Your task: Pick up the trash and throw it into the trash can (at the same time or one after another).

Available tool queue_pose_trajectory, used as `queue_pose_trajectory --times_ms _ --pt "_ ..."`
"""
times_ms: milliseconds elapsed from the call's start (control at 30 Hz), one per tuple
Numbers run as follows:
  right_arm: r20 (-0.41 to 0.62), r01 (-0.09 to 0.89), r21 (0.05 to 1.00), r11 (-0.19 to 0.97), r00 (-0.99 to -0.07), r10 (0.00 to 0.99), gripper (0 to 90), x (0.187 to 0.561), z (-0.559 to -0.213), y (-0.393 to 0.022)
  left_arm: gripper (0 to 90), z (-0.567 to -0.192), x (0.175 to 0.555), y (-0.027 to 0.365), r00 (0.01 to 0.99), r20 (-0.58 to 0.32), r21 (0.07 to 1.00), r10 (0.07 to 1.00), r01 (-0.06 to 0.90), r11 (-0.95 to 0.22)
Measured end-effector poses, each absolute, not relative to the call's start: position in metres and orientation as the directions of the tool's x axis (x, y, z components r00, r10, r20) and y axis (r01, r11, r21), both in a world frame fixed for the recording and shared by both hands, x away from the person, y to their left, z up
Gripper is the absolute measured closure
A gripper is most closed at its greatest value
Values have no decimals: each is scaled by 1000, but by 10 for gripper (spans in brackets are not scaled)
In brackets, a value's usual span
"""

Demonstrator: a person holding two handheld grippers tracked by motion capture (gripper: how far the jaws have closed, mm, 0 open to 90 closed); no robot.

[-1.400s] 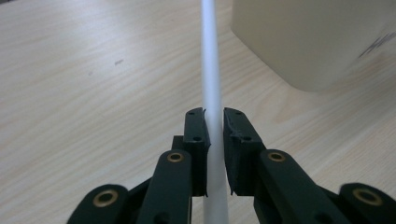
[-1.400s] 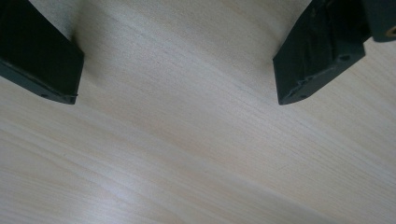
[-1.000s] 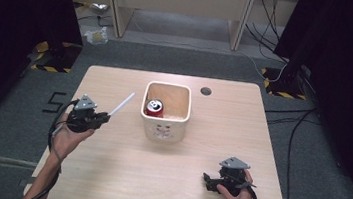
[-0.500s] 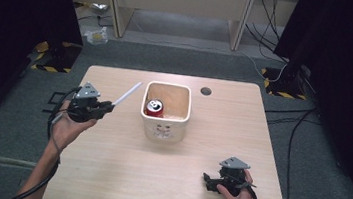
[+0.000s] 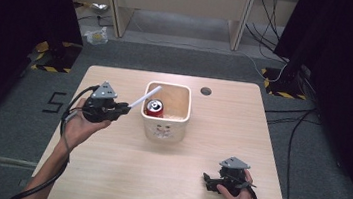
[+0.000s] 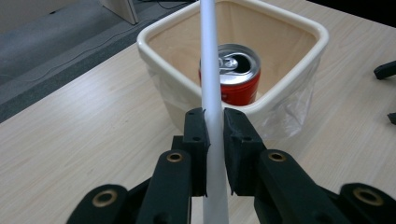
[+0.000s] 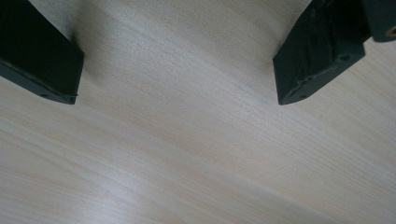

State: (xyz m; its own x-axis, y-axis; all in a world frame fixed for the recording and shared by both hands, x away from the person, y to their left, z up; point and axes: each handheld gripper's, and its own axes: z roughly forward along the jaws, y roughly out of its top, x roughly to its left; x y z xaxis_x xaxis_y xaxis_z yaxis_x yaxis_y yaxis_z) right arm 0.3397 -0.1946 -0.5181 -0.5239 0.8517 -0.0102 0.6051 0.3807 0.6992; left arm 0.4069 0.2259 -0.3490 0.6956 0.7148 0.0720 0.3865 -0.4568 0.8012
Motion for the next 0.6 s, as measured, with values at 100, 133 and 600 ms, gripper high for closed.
queue_pose_trajectory --times_ms 100,133,600 --pt "-9 605 700 380 -524 852 19 340 -518 -195 797 -348 408 217 715 65 800 696 380 -465" --pt "-9 605 700 380 -524 852 19 340 -518 -195 797 -348 408 213 722 61 797 689 380 -469" --pt "-13 602 701 383 -525 851 19 340 -518 -195 796 -348 414 178 752 101 755 651 368 -543"
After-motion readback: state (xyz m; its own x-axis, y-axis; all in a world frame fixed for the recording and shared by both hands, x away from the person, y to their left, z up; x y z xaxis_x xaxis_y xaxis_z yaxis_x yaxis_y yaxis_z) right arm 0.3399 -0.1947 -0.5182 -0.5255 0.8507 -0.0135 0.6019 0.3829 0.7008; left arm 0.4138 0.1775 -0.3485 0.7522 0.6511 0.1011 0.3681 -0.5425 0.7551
